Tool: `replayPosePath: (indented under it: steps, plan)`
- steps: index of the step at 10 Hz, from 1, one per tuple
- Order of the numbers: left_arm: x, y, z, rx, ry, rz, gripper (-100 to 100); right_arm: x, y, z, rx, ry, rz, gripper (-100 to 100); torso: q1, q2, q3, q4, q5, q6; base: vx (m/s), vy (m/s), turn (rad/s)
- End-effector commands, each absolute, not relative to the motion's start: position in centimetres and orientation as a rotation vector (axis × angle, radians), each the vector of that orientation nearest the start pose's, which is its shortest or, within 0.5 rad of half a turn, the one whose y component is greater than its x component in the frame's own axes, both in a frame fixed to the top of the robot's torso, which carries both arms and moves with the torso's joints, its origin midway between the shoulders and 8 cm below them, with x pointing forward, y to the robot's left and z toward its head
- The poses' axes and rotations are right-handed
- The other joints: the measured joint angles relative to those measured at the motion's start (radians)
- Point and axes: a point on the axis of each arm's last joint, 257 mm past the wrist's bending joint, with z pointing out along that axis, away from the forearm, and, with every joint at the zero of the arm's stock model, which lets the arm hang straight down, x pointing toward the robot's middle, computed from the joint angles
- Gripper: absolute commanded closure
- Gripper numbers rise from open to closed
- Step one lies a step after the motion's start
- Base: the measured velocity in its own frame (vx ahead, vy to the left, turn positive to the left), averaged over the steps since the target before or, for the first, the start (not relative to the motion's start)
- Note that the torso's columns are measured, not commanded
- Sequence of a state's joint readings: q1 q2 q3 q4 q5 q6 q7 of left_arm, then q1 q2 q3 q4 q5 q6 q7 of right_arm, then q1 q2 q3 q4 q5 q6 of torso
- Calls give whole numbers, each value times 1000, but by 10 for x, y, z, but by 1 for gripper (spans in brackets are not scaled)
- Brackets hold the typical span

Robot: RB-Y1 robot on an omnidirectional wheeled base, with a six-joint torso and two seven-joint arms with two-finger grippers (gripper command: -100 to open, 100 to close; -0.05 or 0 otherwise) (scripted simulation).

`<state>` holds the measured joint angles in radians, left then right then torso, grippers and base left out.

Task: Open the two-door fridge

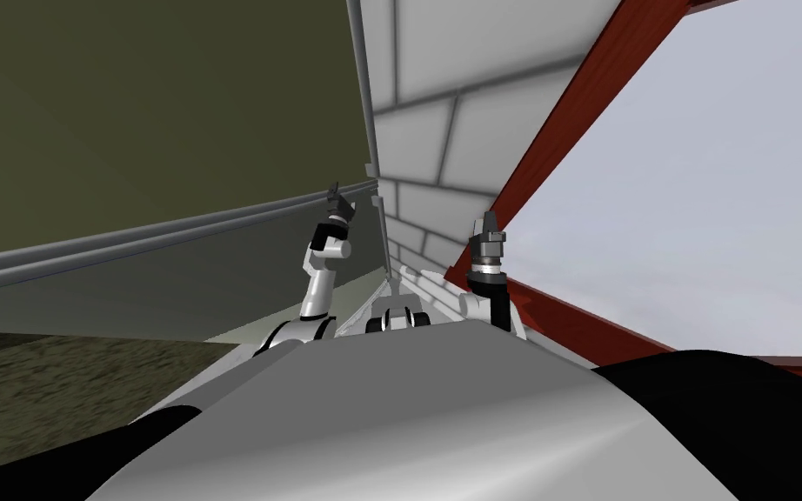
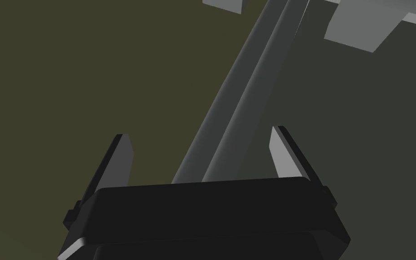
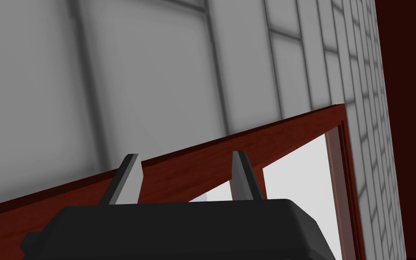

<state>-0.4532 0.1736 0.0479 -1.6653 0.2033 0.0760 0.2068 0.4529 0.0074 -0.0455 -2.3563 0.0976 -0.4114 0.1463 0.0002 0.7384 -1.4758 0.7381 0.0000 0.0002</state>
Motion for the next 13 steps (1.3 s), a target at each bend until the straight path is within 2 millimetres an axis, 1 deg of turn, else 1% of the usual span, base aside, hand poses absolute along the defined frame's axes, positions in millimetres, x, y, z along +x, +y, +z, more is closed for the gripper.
replayPosePath:
  steps: [1, 2, 3, 4, 5, 6, 7, 8, 9, 10, 11, 12, 13]
  plan:
    - [628, 189, 76, -981, 892, -1705, -100, 345, -279, 57, 523, 664, 1074, 0, -1, 0, 0, 0, 0, 0, 18, -54, 38]
    - [641, 190, 72, -1029, 905, -1705, -100, 345, -279, 57, 522, 664, 1074, 0, 0, 0, 0, 0, 0, 0, 28, -63, 59]
    - [642, 186, 81, -1019, 907, -1713, -100, 345, -279, 57, 523, 664, 1074, 0, -1, 0, 0, 0, 0, 0, 23, -57, 35]
    - [654, 187, 76, -1073, 924, -1710, -100, 345, -279, 57, 522, 664, 1074, 0, 0, 0, 0, 0, 0, 0, 19, -62, 48]
    - [654, 182, 86, -1058, 922, -1720, -100, 345, -279, 57, 522, 664, 1074, 0, 0, 0, 0, 0, 0, 0, 22, -52, 40]
    - [666, 183, 80, -1115, 941, -1715, -100, 345, -279, 57, 522, 664, 1074, 0, 0, 0, 0, 0, 0, 0, 23, -56, 68]
    - [666, 179, 91, -1097, 936, -1726, -100, 345, -279, 57, 522, 664, 1074, 0, 0, -1, 0, 0, 0, 0, 21, -54, 30]
    - [677, 179, 85, -1152, 955, -1721, -100, 345, -279, 57, 522, 664, 1074, 0, 0, 0, 0, 0, 0, 0, 16, -69, 52]
    - [676, 176, 95, -1135, 950, -1732, -100, 345, -279, 57, 522, 664, 1074, 0, -1, 0, 0, 0, 0, 0, 16, -61, 30]
    - [686, 177, 90, -1188, 969, -1727, -100, 345, -279, 57, 522, 664, 1074, 0, 0, 0, 0, 0, 0, 0, 20, -62, 55]
    - [686, 173, 100, -1173, 964, -1737, -100, 345, -279, 57, 522, 664, 1074, 0, 0, 0, 0, 0, 0, 0, 13, -53, 25]
    - [694, 172, 100, -1215, 979, -1737, -100, 345, -279, 57, 522, 664, 1074, 0, 0, 0, 0, 0, 0, 0, 8, -66, 36]
    - [694, 171, 104, -1209, 977, -1741, -100, 345, -279, 57, 522, 664, 1074, 0, 0, 0, 0, 0, 0, 0, 14, -55, 34]
